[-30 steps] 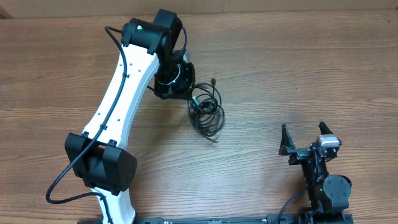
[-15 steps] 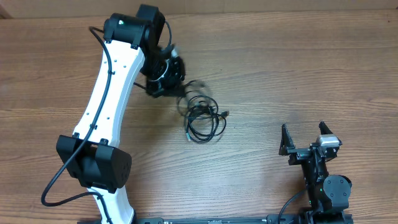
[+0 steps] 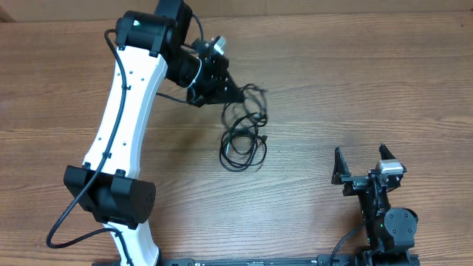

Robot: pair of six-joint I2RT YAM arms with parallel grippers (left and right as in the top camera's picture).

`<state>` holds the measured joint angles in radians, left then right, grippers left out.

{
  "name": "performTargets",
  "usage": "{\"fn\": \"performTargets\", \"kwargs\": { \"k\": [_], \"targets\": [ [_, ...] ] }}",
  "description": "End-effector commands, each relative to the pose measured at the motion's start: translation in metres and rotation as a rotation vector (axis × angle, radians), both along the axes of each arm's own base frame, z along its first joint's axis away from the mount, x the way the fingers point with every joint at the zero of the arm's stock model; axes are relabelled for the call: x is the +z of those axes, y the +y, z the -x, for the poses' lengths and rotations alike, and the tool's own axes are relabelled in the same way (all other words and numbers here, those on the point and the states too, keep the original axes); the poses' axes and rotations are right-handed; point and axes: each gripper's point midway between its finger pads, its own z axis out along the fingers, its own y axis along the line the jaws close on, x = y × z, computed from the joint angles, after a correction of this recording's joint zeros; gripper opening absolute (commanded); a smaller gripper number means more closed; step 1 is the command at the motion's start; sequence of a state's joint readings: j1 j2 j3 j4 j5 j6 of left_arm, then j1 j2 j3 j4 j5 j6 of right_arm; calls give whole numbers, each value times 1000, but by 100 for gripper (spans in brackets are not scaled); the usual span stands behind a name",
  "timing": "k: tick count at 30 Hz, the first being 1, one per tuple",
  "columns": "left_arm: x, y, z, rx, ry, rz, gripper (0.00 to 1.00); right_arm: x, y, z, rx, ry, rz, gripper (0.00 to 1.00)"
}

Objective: Untangle cables

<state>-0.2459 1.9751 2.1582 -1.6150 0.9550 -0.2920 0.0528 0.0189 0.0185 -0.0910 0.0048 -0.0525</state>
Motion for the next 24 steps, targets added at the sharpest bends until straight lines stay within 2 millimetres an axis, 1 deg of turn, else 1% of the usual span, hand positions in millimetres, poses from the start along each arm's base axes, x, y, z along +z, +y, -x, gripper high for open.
{"fn": "performTargets", "kwargs": {
  "k": [1, 2, 3, 5, 6, 7, 8, 9, 10, 13, 17, 20, 24],
  "targets": [
    [36, -11, 5, -47, -42, 190, 4, -3, 0, -1, -2, 3, 2, 100],
    [31, -9, 4, -42, -48, 158, 4, -3, 0, -1, -2, 3, 1, 100],
    [21, -4, 1, -30, -58, 94, 4, -3, 0, -1, -2, 3, 2, 100],
    [-8, 17, -8, 41, -45, -122, 4, -3, 0, -1, -2, 3, 2, 100],
    [-28, 37, -12, 112, -14, -288, 4, -3, 0, -1, -2, 3, 2, 100],
    [-42, 57, -13, 179, 16, -431, 4, -3, 0, -1, -2, 3, 2, 100],
    [-53, 79, -13, 248, 44, -575, 4, -3, 0, -1, -2, 3, 2, 100],
    [-58, 90, -16, 270, 32, -641, 4, -3, 0, -1, -2, 3, 1, 100],
    [-58, 90, -16, 256, 21, -643, 4, -3, 0, -1, -2, 3, 2, 100],
    [-50, 70, -10, 220, 53, -522, 4, -3, 0, -1, -2, 3, 2, 100],
    [-41, 53, -5, 163, 52, -413, 4, -3, 0, -1, -2, 3, 2, 100],
    [-36, 45, -2, 129, 42, -367, 4, -3, 0, -1, -2, 3, 2, 100],
    [-26, 42, 5, 110, 2, -359, 4, -3, 0, -1, -2, 3, 2, 100]
  ]
}}
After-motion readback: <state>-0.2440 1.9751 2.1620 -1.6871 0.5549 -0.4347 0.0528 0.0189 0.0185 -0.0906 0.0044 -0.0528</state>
